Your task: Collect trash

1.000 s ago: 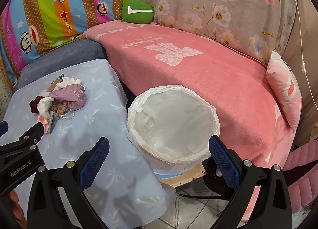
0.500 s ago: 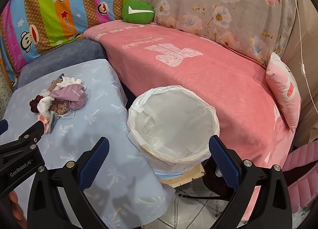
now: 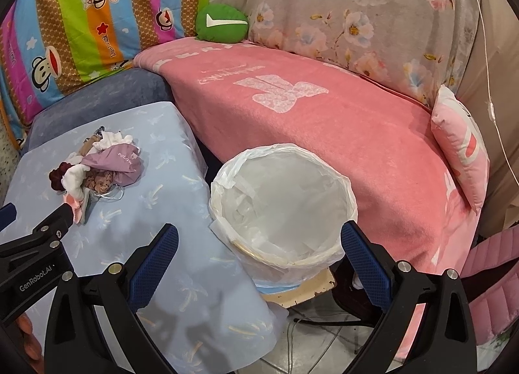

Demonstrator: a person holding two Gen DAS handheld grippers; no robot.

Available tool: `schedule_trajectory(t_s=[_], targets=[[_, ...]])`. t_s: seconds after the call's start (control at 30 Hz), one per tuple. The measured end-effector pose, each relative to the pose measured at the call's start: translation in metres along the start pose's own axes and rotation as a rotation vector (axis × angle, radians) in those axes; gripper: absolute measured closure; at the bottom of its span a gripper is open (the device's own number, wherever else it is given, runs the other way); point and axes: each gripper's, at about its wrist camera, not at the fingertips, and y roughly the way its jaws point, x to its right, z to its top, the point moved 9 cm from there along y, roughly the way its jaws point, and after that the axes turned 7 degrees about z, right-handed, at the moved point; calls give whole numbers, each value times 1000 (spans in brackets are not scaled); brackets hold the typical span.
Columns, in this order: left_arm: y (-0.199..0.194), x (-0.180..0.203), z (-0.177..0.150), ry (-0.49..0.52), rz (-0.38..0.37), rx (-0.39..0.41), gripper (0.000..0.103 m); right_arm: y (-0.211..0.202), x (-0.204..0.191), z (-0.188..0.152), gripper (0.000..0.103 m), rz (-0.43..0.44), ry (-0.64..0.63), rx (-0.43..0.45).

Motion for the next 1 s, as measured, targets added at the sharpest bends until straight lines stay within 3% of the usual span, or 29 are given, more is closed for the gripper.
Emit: schedule_trajectory(t_s=[0.77, 1.0], targets=[[21, -29, 6, -18, -2, -1, 7, 13, -30, 11, 5, 18, -9, -7], [54, -59, -3, -42, -2, -53, 7, 25, -37, 12, 5, 35, 7, -12]])
